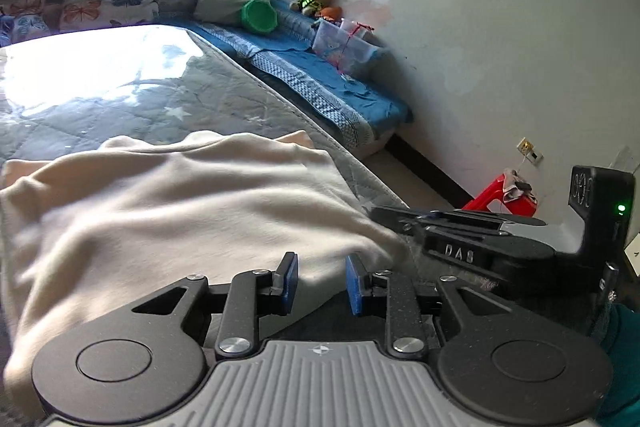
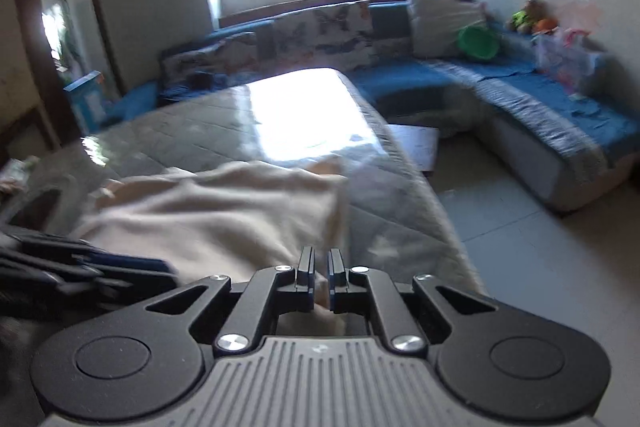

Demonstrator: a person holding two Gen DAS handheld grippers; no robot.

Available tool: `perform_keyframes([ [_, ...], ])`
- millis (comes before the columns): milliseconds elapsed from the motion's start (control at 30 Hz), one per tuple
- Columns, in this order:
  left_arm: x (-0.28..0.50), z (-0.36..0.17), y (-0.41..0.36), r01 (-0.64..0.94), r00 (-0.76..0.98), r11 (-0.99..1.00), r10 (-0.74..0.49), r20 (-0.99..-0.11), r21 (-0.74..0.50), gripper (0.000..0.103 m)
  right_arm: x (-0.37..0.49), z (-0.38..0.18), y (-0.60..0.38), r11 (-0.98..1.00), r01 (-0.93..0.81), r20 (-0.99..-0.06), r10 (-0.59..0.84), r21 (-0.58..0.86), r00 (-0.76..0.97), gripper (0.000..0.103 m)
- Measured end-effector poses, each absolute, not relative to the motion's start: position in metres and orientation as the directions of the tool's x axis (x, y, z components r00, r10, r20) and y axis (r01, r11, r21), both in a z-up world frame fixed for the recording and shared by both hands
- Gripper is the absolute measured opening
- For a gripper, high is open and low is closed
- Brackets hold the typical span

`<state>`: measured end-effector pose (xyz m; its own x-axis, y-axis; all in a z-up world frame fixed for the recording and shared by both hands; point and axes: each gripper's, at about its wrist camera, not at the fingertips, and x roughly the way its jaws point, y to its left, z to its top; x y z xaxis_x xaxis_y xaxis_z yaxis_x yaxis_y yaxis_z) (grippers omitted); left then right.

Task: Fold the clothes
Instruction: 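Open both grippers and withdraw them from the bundle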

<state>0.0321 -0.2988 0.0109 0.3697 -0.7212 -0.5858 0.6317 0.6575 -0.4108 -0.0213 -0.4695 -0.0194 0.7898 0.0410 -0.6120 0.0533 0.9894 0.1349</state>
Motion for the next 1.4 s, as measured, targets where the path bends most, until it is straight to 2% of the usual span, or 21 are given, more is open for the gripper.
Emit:
perform_keyframes([
  [200,0.032,0.015,-0.272,0.595,0.42,0.693,-0.7,-0.577,-0.407,0.029,-0.042,-0.005,-0.459,0.994,0.006,-0.549,0.057,0.112,0.834,0.012],
  [233,0.032,0.014,-0.267,0.586,0.425,0.7,-0.695,-0.58,-0.408,0.029,-0.045,-0.006,-0.454,0.995,-0.007,-0.552,0.059,0.096,0.832,0.016],
  [333,0.034,0.01,-0.254,0.564,0.438,0.72,-0.676,-0.592,-0.404,0.029,-0.045,-0.017,-0.45,0.999,-0.005,-0.582,0.035,0.053,0.813,0.018],
  [533,0.028,0.011,-0.228,0.542,0.463,0.74,-0.659,-0.594,-0.399,0.029,-0.046,-0.024,-0.459,0.993,0.054,-0.581,0.017,0.105,0.814,0.027],
  [600,0.025,0.012,-0.22,0.535,0.47,0.747,-0.652,-0.596,-0.395,0.029,-0.052,-0.019,-0.458,0.992,0.044,-0.572,0.03,0.116,0.82,0.037],
  [633,0.023,0.013,-0.216,0.531,0.473,0.75,-0.648,-0.597,-0.394,0.029,-0.055,-0.016,-0.454,0.993,0.037,-0.565,0.031,0.108,0.824,0.048],
  [667,0.021,0.014,-0.212,0.529,0.477,0.754,-0.644,-0.598,-0.39,0.031,-0.057,-0.014,-0.451,0.995,0.029,-0.558,0.03,0.098,0.829,0.056],
  [733,0.016,0.017,-0.209,0.526,0.49,0.763,-0.633,-0.599,-0.375,0.04,-0.061,-0.012,-0.443,0.995,0.016,-0.547,0.038,0.094,0.836,0.06],
  [767,0.013,0.019,-0.207,0.524,0.498,0.769,-0.626,-0.601,-0.367,0.045,-0.063,-0.01,-0.44,0.996,0.01,-0.542,0.042,0.093,0.84,0.067],
  [867,0.006,0.022,-0.199,0.522,0.511,0.781,-0.608,-0.607,-0.343,0.047,-0.07,-0.006,-0.428,0.996,-0.007,-0.518,0.054,0.092,0.854,0.085],
  [933,0.002,0.023,-0.194,0.516,0.522,0.791,-0.595,-0.611,-0.33,0.052,-0.075,-0.003,-0.422,0.996,-0.01,-0.506,0.053,0.088,0.861,0.088],
  [1067,-0.006,0.024,-0.184,0.494,0.541,0.811,-0.568,-0.62,-0.312,0.061,-0.081,-0.002,-0.412,0.996,-0.006,-0.492,0.051,0.092,0.869,0.102],
  [1167,-0.013,0.024,-0.179,0.482,0.564,0.83,-0.538,-0.627,-0.279,0.074,-0.084,-0.001,-0.405,0.995,-0.002,-0.485,0.051,0.101,0.873,0.103],
  [1233,-0.017,0.024,-0.174,0.478,0.574,0.838,-0.525,-0.628,-0.264,0.074,-0.086,0.0,-0.402,0.994,0.002,-0.477,0.051,0.11,0.877,0.103],
  [1400,-0.027,0.027,-0.162,0.458,0.603,0.855,-0.5,-0.621,-0.244,0.091,-0.088,0.001,-0.395,0.989,0.012,-0.474,0.062,0.15,0.879,0.103],
])
